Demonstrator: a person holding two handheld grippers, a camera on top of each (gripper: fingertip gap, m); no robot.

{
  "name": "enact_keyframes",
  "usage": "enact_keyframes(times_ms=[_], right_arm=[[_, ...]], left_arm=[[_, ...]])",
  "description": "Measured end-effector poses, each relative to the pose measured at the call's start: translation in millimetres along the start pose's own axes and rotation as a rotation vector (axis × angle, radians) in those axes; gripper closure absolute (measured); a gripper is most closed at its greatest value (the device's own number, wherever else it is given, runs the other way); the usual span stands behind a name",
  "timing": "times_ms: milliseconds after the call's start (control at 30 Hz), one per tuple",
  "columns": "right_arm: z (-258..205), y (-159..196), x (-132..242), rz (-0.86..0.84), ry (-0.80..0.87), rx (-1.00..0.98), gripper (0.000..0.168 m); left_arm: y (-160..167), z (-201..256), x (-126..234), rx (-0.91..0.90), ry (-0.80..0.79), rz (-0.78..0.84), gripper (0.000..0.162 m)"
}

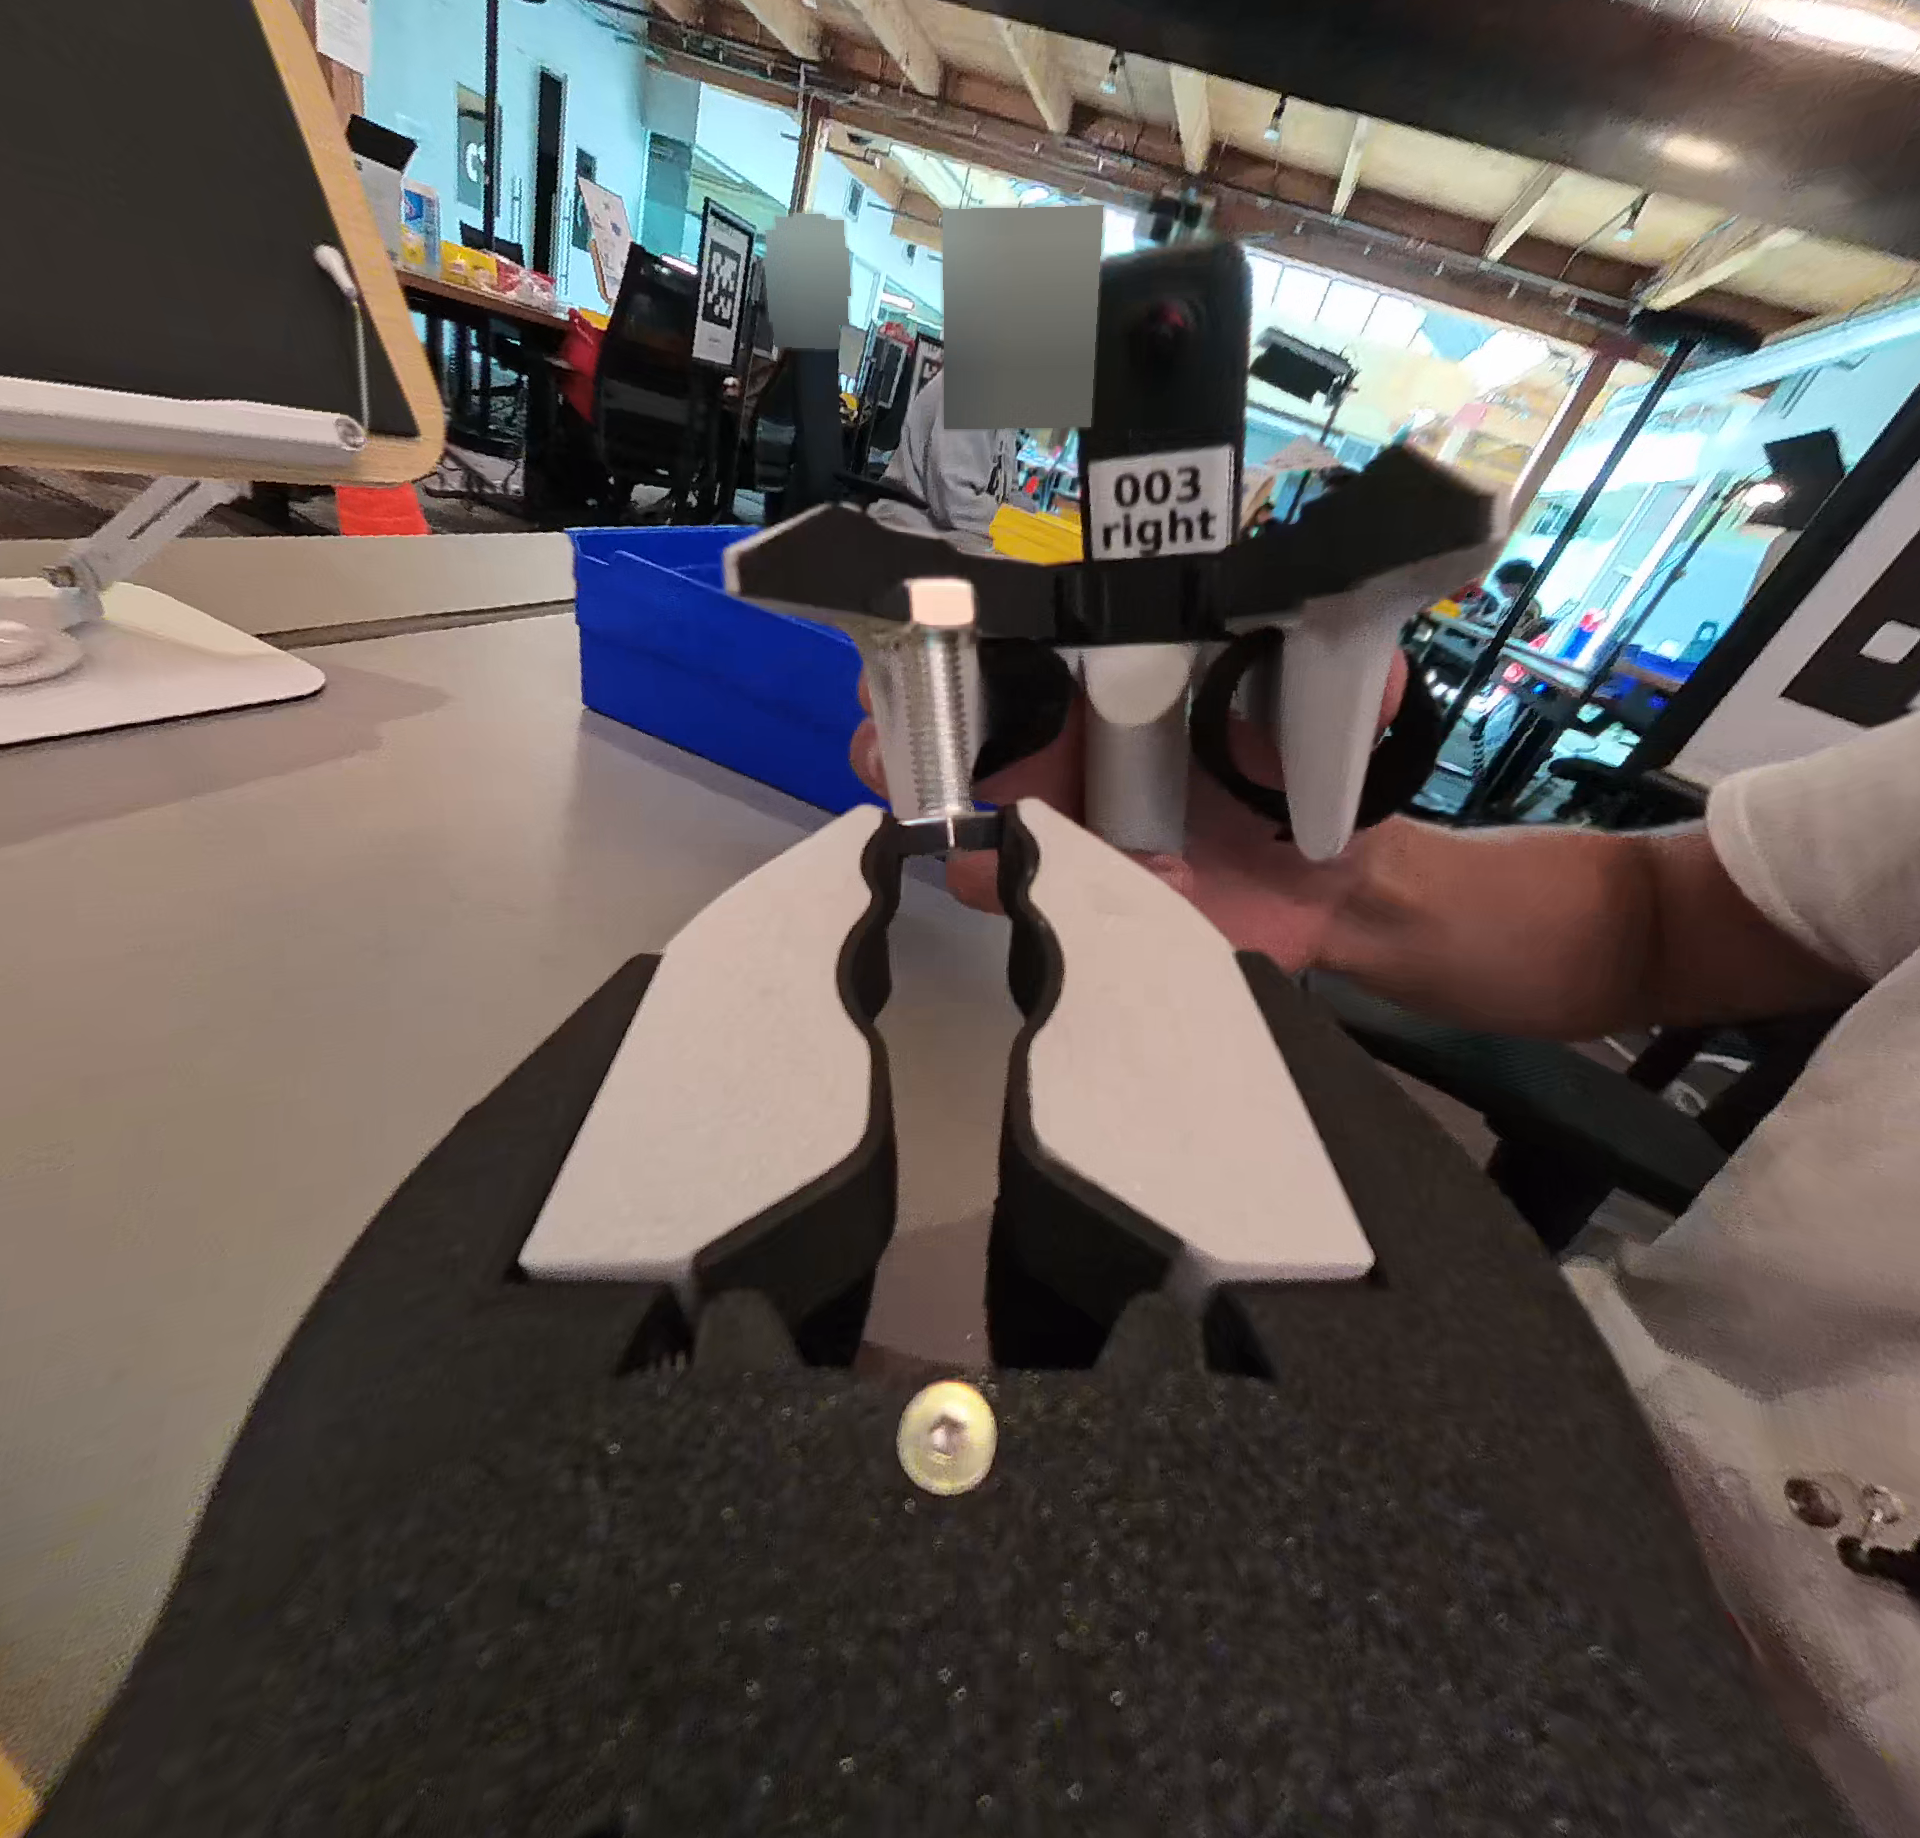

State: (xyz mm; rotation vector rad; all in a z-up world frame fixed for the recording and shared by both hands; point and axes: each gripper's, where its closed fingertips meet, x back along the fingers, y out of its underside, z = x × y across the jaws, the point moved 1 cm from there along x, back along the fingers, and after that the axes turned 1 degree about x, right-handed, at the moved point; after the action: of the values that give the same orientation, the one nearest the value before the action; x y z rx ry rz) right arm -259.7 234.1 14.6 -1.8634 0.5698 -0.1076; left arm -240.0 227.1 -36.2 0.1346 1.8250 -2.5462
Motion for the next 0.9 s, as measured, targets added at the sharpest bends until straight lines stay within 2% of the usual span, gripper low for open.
enact_keyframes(times_ms=[133,200,233,300,400,467,567,667,767,800,900], right_arm=[[-1.0,-3.3,17.4,0.046,0.021,-0.029,0.089],[-9.7,-4.8,29.0,0.061,-0.013,-0.014,0.114],[-8.7,-5.8,33.1,0.074,0.000,-0.016,0.115],[0.9,-7.3,37.4,0.105,0.048,-0.025,0.110],[13.5,-4.3,25.5,0.113,0.073,-0.077,0.085],[10.6,1.7,9.8,0.084,0.033,-0.095,0.081],[-2.5,5.6,-2.9,0.075,-0.029,-0.083,0.082],[-4.0,2.7,2.7,0.094,-0.006,-0.059,0.081],[-3.7,0.5,19.5,0.112,-0.008,-0.074,0.089],[-7.5,-0.4,26.1,0.125,-0.036,-0.065,0.104],[4.7,0.3,38.8,0.153,0.012,-0.087,0.101]], left_arm=[[-9.5,-7.9,7.2,0.051,-0.008,0.055,0.144],[-10.6,-15.7,11.2,0.051,-0.039,0.057,0.144],[-10.1,-17.5,12.0,0.049,-0.044,0.054,0.144],[-10.0,-16.2,10.5,0.056,-0.035,0.055,0.144],[-4.0,-3.9,2.0,0.030,0.007,0.024,0.144],[0.1,5.9,-3.4,0.019,0.043,0.007,0.144],[2.9,10.8,-6.1,0.031,0.065,0.000,0.144],[-1.5,3.8,-0.1,0.090,0.071,0.035,0.144],[-11.6,-7.8,9.1,0.126,0.039,0.088,0.144],[-13.2,-13.9,12.3,0.141,0.021,0.097,0.144],[-9.8,-26.9,16.6,0.115,-0.031,0.070,0.144]])
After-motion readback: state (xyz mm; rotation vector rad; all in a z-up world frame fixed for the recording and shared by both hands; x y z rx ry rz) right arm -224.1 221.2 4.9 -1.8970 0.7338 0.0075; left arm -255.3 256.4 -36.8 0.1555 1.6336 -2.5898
